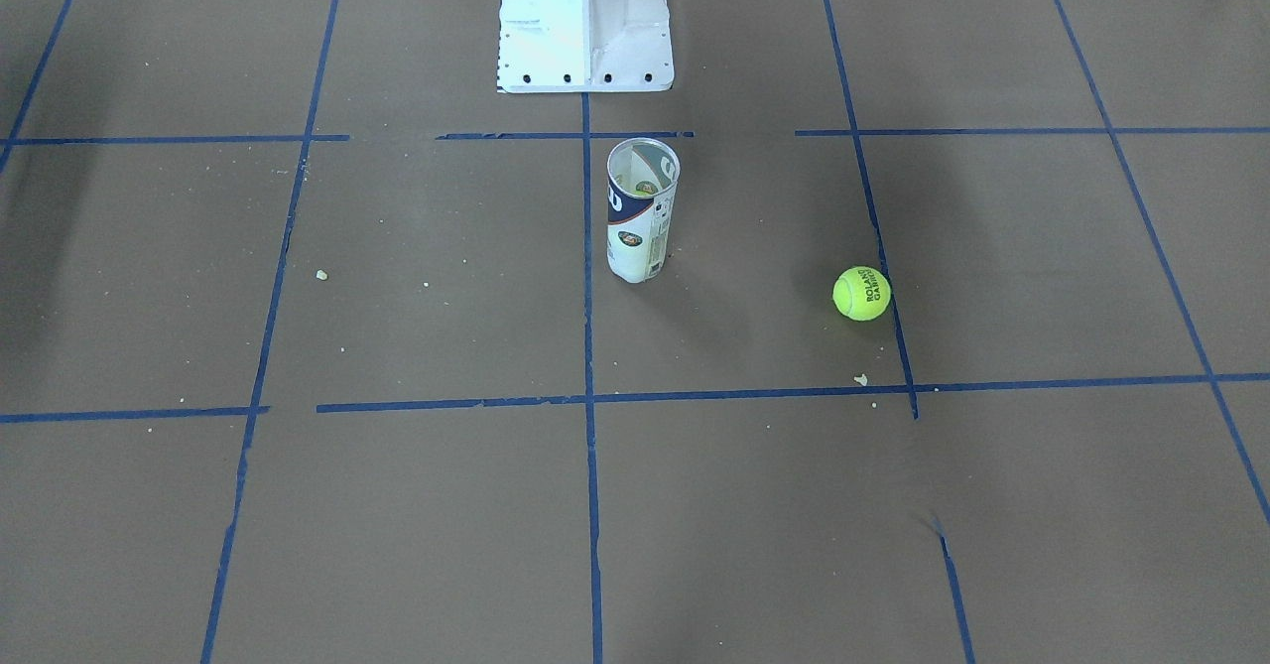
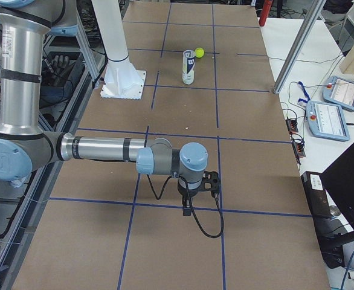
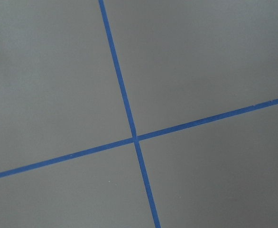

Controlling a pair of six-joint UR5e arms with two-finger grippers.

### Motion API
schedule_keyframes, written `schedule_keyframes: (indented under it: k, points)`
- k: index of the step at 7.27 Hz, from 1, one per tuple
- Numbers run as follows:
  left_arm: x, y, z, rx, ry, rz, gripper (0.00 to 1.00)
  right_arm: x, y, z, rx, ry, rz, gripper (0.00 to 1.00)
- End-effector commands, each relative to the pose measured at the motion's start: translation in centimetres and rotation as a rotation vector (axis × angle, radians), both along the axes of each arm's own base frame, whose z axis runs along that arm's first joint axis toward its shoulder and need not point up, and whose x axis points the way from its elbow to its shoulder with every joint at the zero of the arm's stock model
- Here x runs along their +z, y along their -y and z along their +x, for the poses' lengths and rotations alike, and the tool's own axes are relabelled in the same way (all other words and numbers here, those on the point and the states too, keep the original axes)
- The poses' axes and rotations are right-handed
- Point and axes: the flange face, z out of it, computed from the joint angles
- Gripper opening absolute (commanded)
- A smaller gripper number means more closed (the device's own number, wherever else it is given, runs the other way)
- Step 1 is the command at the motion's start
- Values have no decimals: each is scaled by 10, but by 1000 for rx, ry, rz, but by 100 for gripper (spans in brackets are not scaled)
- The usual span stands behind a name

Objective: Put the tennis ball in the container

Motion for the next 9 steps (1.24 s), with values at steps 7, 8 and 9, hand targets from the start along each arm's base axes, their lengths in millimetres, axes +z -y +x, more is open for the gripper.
schedule_keyframes:
  k: [7, 8, 9]
  points:
    - [-167, -2, 364, -199, -159, -215, 100, -1, 1, 0, 0, 0, 2, 100]
    - [-163, -11, 385, -198, -143, -224, 100, -1, 1, 0, 0, 0, 2, 100]
    - [-163, -15, 392, -200, -133, -215, 100, 0, 0, 0, 0, 0, 1, 100]
